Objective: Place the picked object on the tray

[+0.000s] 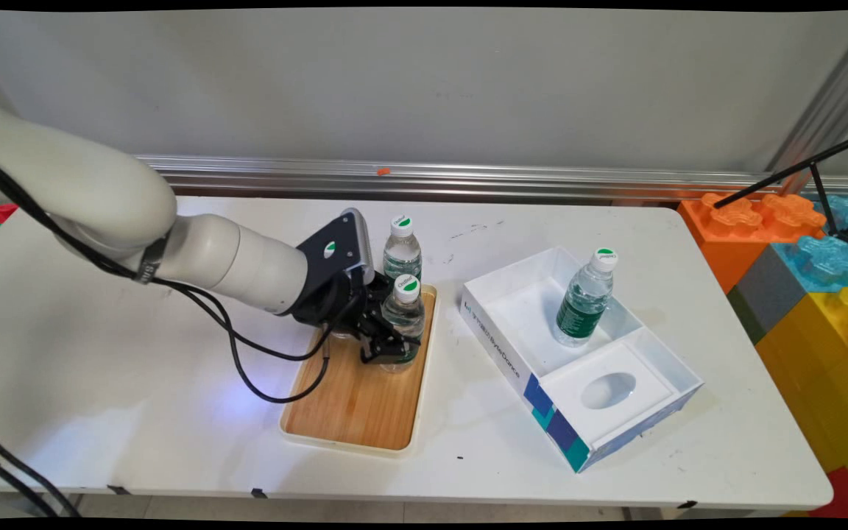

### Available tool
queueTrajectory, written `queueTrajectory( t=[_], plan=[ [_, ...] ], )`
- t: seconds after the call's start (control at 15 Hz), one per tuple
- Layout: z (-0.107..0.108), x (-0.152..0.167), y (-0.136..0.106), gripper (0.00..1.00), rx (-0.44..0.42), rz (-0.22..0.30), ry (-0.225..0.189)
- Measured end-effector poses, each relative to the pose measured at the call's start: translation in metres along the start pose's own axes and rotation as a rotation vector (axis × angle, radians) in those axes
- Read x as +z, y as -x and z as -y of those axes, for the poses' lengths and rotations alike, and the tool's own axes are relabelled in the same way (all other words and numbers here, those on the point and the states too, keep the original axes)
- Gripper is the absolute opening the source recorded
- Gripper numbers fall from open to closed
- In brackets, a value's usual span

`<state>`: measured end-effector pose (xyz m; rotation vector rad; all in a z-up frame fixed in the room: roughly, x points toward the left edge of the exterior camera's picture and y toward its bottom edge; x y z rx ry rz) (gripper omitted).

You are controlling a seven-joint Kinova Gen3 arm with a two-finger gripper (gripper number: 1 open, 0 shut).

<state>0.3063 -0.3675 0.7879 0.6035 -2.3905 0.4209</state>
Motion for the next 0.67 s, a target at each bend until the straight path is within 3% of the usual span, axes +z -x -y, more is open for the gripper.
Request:
queueTrajectory(
  t=[0.4,0.47,0.67],
  plan=[
    [-0.0026,0.0099,0.0063,0.0,-0.043,-0.005,-0.002],
    [-0.0027,0.0112,0.007,1.0,-0.049,-0.006,0.001],
    [-0.0044,0.0121,0.0087,1.0,-0.056,-0.007,0.006]
  ],
)
